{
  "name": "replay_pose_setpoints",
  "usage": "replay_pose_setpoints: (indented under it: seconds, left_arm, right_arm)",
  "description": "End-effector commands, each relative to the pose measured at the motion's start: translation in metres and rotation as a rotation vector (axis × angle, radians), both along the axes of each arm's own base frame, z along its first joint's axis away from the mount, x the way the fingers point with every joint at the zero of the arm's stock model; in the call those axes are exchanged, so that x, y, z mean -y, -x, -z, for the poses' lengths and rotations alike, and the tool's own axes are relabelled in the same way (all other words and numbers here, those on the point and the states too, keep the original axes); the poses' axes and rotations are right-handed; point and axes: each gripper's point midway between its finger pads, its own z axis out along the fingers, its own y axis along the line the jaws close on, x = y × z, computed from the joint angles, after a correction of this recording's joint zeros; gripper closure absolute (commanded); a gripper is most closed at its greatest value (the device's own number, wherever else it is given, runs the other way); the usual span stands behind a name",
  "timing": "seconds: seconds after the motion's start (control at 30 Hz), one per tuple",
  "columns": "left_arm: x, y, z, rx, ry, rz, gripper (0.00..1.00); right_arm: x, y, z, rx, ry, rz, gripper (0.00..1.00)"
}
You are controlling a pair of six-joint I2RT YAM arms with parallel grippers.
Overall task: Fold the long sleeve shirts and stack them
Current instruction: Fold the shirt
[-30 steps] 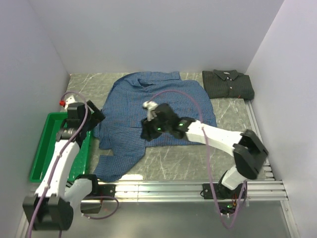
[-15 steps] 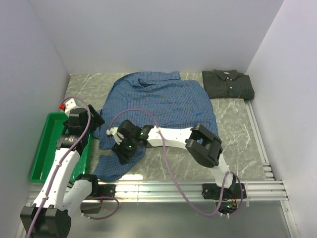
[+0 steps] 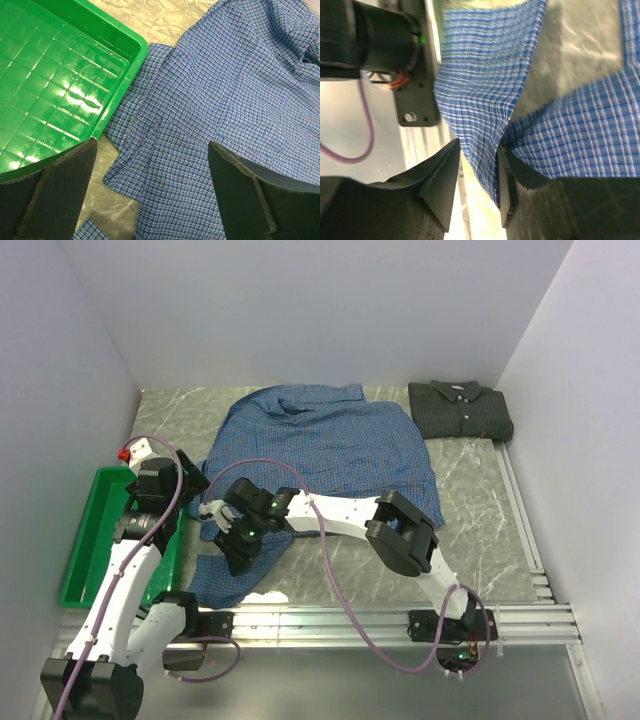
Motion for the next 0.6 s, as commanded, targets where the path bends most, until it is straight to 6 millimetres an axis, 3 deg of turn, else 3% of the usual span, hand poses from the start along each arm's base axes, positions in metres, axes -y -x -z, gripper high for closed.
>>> replay_pose_setpoints:
  seconds: [0.0, 0.2, 0.3, 0.33, 0.37, 0.53, 0.57]
  left_arm:
    - [0.001, -0.004, -0.009, 0.039, -0.007, 0.012, 0.01]
    - [0.001, -0.005, -0.008, 0.035, -0.008, 0.012, 0.01]
    - [0.002, -0.006, -0.009, 0.037, -0.008, 0.014, 0.01]
    - [0.002, -0.006, -0.008, 0.036, -0.007, 0.015, 0.01]
    - [0.002, -0.005, -0.007, 0.031, -0.006, 0.014, 0.01]
    - [0.000, -0.005, -0.009, 0.036, -0.007, 0.001, 0.01]
    - [0.000, -0.005, -0.009, 0.035, -0.008, -0.003, 0.01]
  right_arm:
    - [-0.009, 0.012, -0.005, -0.035, -0.030, -0.070, 0.59]
    - [-0.013, 0.016, 0.005, -0.056, -0.021, -0.085, 0.64]
    - [-0.015, 0.015, 0.008, -0.055, -0.018, -0.082, 0.80]
    - [-0.015, 0.013, 0.005, -0.046, -0.022, -0.076, 0.94]
    - [-0.015, 0.012, 0.004, -0.035, -0.023, -0.072, 0.99]
    - [-0.008, -0.008, -0.025, 0.058, -0.077, 0.041, 1.00]
    - [0.003, -0.018, -0.019, 0.060, -0.060, 0.092, 1.00]
